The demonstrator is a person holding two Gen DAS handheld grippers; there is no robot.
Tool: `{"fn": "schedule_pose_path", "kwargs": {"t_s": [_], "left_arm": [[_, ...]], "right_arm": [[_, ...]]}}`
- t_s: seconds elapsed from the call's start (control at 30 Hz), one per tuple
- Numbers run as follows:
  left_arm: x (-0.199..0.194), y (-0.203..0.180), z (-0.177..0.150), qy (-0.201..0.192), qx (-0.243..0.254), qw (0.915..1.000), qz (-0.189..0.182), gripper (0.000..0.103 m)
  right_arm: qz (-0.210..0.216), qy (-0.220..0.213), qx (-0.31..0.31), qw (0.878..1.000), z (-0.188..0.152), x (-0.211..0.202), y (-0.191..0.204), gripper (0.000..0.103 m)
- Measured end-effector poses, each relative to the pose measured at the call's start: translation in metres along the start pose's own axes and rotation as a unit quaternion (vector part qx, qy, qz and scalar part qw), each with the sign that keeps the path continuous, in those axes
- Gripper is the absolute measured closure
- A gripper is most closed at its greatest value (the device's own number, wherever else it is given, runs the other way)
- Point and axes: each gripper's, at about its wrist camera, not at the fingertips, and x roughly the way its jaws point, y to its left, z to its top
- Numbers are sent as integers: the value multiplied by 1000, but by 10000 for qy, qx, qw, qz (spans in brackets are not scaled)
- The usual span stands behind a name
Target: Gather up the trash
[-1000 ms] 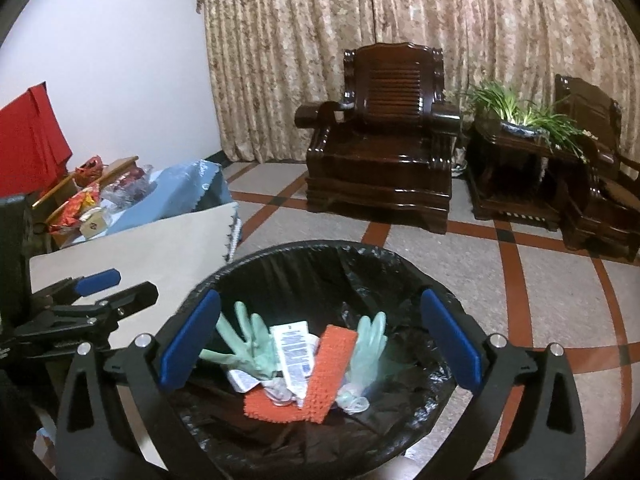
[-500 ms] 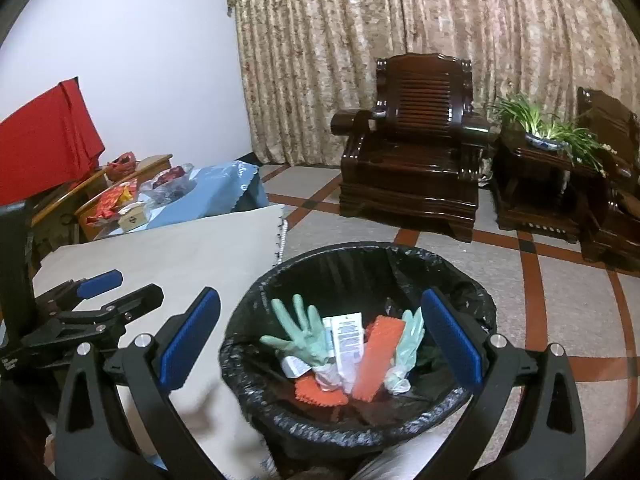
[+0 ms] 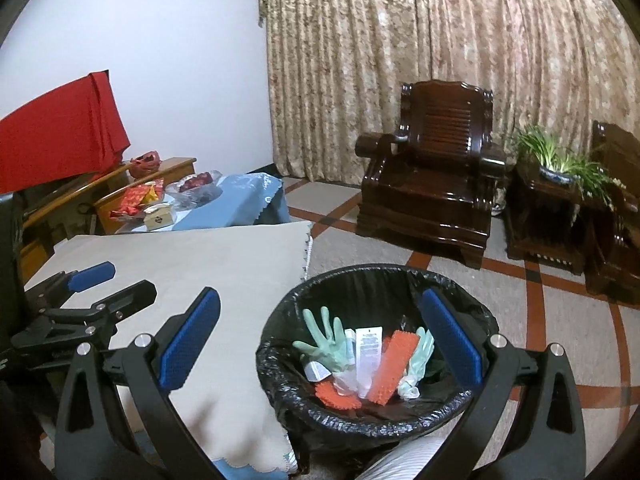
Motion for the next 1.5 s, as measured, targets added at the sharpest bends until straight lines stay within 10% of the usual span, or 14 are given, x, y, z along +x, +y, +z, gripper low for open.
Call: {"fn": "schedule_pose_path", "kwargs": {"t_s": [1.5], "left_arm": [[-44,-7,3,-468,98,9987,176,6]], "right_arm": [[151,-158,-182,9996,4,-22,22,5]]}}
